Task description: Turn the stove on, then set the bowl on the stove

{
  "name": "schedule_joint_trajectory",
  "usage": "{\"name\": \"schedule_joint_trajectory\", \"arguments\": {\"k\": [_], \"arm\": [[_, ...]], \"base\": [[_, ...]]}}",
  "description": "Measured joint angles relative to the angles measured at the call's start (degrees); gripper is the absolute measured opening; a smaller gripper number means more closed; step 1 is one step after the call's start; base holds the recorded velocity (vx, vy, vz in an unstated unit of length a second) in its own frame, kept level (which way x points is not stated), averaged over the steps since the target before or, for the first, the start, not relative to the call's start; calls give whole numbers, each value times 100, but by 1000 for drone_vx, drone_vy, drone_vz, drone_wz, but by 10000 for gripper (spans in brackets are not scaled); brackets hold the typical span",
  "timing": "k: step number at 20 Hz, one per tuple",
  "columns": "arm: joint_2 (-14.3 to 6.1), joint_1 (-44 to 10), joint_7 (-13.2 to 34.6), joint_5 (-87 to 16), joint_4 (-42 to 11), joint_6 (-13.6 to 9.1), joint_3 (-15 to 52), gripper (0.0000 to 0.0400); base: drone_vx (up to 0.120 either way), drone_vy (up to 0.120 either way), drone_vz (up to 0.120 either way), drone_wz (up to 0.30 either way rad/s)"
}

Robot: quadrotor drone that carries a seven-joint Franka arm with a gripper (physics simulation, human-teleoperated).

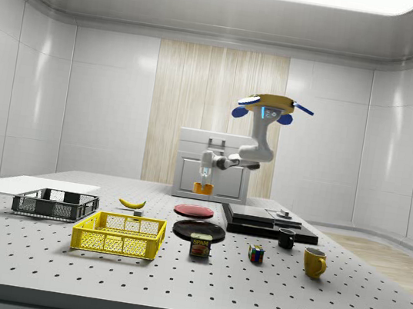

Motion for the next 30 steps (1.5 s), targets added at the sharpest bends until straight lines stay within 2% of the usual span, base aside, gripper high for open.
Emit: {"name": "schedule_joint_trajectory", "arguments": {"k": [30], "arm": [[-18, -6, 4, 8, 1, 17, 0, 100]], "base": [[-120, -7, 0, 0]]}}
